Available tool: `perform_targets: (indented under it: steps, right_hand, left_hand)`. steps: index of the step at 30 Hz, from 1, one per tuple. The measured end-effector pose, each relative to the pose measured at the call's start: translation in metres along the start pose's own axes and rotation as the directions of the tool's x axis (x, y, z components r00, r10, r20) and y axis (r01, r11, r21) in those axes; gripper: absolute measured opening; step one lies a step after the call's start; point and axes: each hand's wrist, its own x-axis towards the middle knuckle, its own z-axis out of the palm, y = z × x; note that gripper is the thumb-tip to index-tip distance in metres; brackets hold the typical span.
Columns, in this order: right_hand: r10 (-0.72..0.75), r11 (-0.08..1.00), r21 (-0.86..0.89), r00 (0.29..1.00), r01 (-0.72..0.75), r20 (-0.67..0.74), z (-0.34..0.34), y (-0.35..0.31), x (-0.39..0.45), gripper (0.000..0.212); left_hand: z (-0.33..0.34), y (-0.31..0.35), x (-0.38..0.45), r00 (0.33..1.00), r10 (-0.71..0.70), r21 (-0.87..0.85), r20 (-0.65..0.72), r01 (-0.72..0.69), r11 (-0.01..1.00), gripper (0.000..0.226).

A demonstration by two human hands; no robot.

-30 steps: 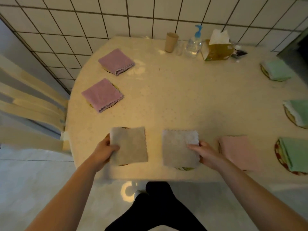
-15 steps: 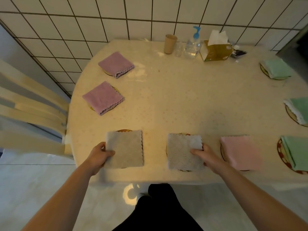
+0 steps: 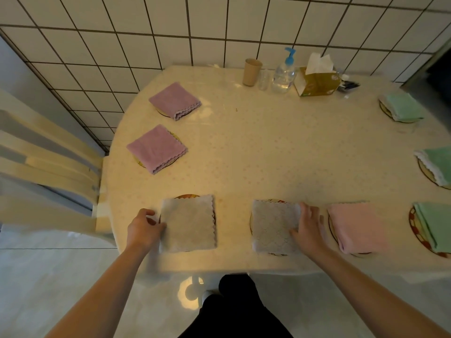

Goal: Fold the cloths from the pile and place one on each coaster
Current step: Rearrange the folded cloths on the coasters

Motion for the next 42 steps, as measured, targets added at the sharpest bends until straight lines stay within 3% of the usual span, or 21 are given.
perform_targets:
  steps: [4,10,15,20,24,28,32,39,42]
  right_hand:
    - [-0.051,0.998,-0.029,0.999,0.051,-0.006,-0.013,-0.018,0.011,0.056]
    - [-0.193,0.971,0.143,0.981,0.190,0.010,-0.022,-0.078,0.050,0.043]
    - [-0.316,0.934,0.184,0.948,0.305,0.033,-0.026,-0.141,0.104,0.039]
    - [-0.421,0.895,0.203,0.903,0.398,0.083,-0.033,-0.213,0.186,0.036]
    - [-0.470,0.868,0.236,0.877,0.438,0.099,-0.035,-0.270,0.246,0.034]
    - [-0.467,0.866,0.251,0.879,0.432,0.100,-0.034,-0.323,0.302,0.035]
    - [-0.437,0.874,0.262,0.897,0.408,0.061,-0.037,-0.367,0.343,0.032]
    - [-0.339,0.900,0.348,0.924,0.263,0.177,-0.042,-0.412,0.384,0.041]
    - [-0.348,0.905,0.322,0.920,0.279,0.182,-0.034,-0.417,0.398,0.010]
  left_hand:
    - [-0.008,0.008,0.010,0.999,0.015,-0.063,-0.034,-0.017,0.998,0.032]
    - [-0.023,0.038,0.044,0.998,0.023,-0.138,-0.050,-0.030,0.990,0.028]
    - [-0.033,0.074,0.089,0.995,0.015,-0.160,-0.098,-0.030,0.987,0.031]
    - [-0.049,0.099,0.148,0.983,-0.069,-0.184,-0.172,0.037,0.982,0.037]
    - [-0.050,0.100,0.183,0.949,-0.247,-0.272,-0.194,0.190,0.943,0.046]
    - [-0.038,0.087,0.204,0.912,-0.394,-0.350,-0.117,0.334,0.875,0.060]
    - [-0.035,0.095,0.204,0.891,-0.441,-0.389,-0.109,0.370,0.844,0.054]
    - [-0.045,0.101,0.208,0.917,-0.395,-0.468,-0.065,0.321,0.823,0.011]
    - [-0.051,0.101,0.209,0.946,-0.316,-0.433,-0.070,0.257,0.864,0.015]
